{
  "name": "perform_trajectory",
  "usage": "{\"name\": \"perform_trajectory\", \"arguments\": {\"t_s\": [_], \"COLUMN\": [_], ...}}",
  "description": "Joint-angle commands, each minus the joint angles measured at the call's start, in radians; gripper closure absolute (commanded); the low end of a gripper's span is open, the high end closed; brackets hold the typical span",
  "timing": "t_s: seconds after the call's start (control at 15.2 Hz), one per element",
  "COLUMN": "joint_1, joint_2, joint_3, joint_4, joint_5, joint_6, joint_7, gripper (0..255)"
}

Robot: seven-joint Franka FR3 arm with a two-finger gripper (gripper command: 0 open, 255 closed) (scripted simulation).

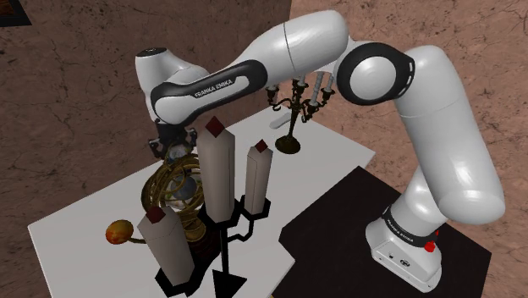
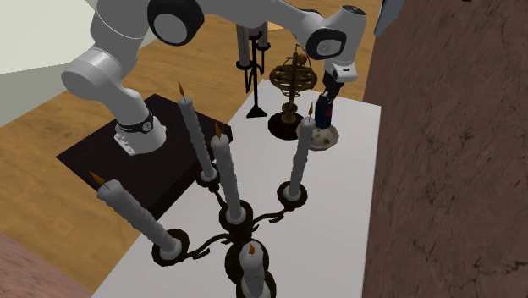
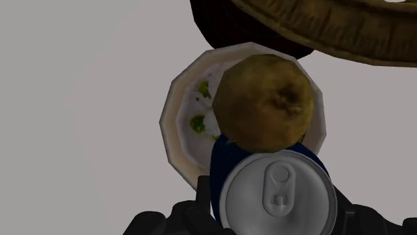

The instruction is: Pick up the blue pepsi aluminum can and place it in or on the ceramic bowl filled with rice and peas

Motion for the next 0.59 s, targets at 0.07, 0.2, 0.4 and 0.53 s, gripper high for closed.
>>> {"name": "perform_trajectory", "arguments": {"t_s": [0.07,0.2,0.4,0.53], "joint_1": [0.003,0.004,0.005,0.005], "joint_2": [0.023,0.036,0.046,0.046], "joint_3": [-0.004,-0.007,-0.008,-0.008], "joint_4": [-0.003,-0.008,-0.011,-0.011], "joint_5": [-0.005,-0.008,-0.011,-0.011], "joint_6": [0.027,0.045,0.057,0.057], "joint_7": [0.003,0.005,0.006,0.006], "gripper": [255,255,255,255]}}
